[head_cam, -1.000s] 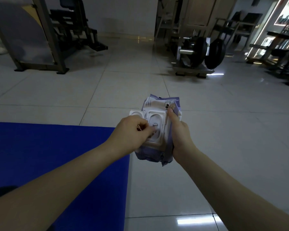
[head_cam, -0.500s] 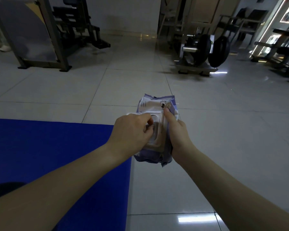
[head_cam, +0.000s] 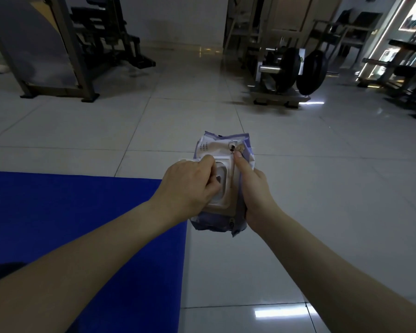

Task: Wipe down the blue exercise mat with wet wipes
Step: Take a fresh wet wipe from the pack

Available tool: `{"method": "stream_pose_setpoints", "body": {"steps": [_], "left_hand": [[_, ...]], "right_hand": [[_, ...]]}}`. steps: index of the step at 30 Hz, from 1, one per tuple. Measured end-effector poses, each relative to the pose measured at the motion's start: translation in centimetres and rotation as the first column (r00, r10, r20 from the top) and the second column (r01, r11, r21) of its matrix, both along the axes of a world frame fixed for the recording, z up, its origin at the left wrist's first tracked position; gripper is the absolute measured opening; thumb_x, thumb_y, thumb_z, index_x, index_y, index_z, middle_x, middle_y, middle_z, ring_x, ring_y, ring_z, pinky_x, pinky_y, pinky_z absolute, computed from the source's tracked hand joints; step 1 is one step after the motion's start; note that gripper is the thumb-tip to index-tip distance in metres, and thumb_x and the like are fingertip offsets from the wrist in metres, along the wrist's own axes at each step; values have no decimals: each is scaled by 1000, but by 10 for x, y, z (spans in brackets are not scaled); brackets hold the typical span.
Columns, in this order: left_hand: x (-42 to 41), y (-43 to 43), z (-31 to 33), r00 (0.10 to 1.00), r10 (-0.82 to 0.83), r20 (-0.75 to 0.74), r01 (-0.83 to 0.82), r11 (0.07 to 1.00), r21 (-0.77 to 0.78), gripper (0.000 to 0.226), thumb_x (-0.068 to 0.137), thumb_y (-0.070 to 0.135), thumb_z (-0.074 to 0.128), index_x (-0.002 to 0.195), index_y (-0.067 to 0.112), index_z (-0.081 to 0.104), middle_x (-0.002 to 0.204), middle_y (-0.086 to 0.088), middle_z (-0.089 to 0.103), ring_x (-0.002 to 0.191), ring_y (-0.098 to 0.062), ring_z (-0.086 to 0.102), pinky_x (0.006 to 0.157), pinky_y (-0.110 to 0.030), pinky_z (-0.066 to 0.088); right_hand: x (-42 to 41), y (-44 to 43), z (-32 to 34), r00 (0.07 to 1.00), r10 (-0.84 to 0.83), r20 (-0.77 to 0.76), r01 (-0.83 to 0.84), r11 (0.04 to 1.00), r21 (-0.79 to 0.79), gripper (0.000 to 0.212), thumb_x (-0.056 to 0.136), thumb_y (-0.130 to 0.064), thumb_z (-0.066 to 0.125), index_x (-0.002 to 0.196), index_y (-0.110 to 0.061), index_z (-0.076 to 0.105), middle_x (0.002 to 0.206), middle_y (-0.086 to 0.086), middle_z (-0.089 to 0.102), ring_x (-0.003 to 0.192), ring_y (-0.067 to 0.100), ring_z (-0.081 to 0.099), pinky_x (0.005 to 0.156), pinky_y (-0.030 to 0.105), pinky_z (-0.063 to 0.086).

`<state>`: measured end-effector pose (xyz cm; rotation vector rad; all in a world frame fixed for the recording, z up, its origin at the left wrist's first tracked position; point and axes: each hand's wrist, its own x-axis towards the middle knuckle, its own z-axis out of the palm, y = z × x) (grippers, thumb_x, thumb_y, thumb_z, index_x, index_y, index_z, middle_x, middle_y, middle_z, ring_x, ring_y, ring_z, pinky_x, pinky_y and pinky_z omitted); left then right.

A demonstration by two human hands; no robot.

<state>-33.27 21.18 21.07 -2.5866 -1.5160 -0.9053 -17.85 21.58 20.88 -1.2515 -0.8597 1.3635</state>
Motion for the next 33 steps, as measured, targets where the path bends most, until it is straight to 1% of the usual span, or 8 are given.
{"method": "stream_pose_setpoints", "body": {"steps": [3,6,9,14,17,24,30,33], "left_hand": [[-3,-2,4,998,-65,17,66,995,-74,12,98,24,50,88,19,47,68,4,50,62,-14,48,57,-32,40],[-2,-9,6,992,-110,69,116,989,-96,12,99,25,49,88,21,47,75,6,51,68,-12,48,59,-26,38],[-4,-10,6,965,-78,250,115,984,-138,11,97,27,50,87,22,48,85,9,49,76,-10,47,63,-23,39],[-4,-8,12,916,-50,399,146,965,-216,11,99,21,51,88,20,51,84,1,58,70,-16,53,62,-38,50],[-4,-11,21,879,-31,475,168,954,-249,11,96,14,55,85,14,55,74,-1,58,62,-10,50,57,-30,47],[-7,-6,42,660,110,743,248,902,-353,20,95,-6,52,82,6,60,63,5,62,58,-5,56,60,-15,48],[-17,2,59,513,167,842,175,940,-293,23,97,0,53,81,13,62,75,3,64,72,-6,63,74,-17,54],[-28,8,66,353,283,892,132,929,-347,17,101,9,51,89,14,62,87,-2,66,77,-9,65,71,-20,55]], "right_hand": [[3,1,2,999,-41,-14,41,998,-38,37,95,-49,61,111,-16,69,100,6,77,90,23,74,68,31,57],[7,3,3,997,-70,-22,68,996,-65,39,94,-50,62,108,-15,69,92,4,78,83,21,75,62,28,56],[7,4,2,998,-61,-10,61,996,-63,42,94,-51,63,110,-13,71,90,5,78,80,21,76,62,29,59],[5,4,-3,999,-18,35,20,998,-64,43,96,-52,60,110,-13,70,92,7,78,85,24,76,78,38,62],[4,6,-9,999,-6,52,10,998,-68,43,96,-52,59,110,-13,71,95,7,78,90,25,76,86,42,61],[7,10,-23,996,-41,84,52,990,-128,42,95,-53,61,107,-14,70,101,7,76,93,26,73,84,39,60],[9,11,-37,977,-26,212,64,982,-176,56,90,-57,63,115,-6,67,107,13,72,98,30,69,91,43,57],[11,9,-40,967,-15,253,68,977,-202,59,91,-59,61,113,-4,66,104,14,71,96,29,68,85,38,55]]}}
